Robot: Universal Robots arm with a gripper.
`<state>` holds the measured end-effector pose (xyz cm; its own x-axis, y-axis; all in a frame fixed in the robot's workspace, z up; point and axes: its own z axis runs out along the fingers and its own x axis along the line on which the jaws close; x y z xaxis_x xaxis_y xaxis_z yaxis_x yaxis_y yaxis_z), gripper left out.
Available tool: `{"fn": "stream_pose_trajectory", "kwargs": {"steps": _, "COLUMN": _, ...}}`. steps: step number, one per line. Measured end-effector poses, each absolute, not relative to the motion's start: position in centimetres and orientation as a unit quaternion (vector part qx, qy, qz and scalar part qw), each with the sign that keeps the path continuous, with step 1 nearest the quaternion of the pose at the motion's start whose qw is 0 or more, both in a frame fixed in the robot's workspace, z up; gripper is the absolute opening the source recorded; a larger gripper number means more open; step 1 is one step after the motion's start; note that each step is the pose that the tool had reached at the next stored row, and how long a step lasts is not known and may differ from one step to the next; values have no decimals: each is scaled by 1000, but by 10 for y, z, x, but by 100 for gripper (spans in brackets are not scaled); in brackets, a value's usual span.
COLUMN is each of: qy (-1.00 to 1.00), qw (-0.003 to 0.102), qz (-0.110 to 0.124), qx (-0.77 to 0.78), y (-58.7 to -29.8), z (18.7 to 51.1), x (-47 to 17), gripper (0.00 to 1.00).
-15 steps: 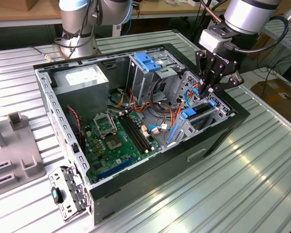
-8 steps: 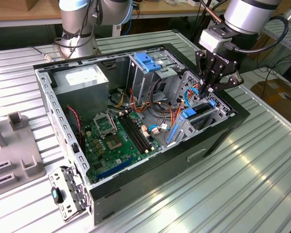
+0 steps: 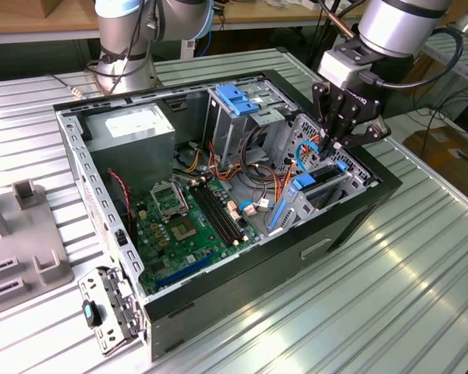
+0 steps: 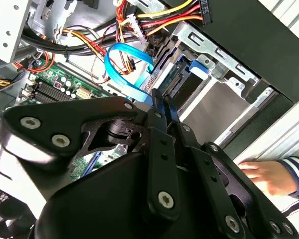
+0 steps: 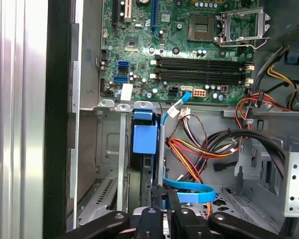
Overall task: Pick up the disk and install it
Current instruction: 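Insert the first disk wire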
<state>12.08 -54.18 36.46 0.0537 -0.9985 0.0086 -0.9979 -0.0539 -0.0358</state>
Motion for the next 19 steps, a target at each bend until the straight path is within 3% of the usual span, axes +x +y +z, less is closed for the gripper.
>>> {"fn": "stream_pose_trajectory", "kwargs": {"steps": 19, "qy": 683, "qw": 14, "qz": -16, "qx": -730, "y": -543, "z": 361, "x": 119, "gripper": 16}}
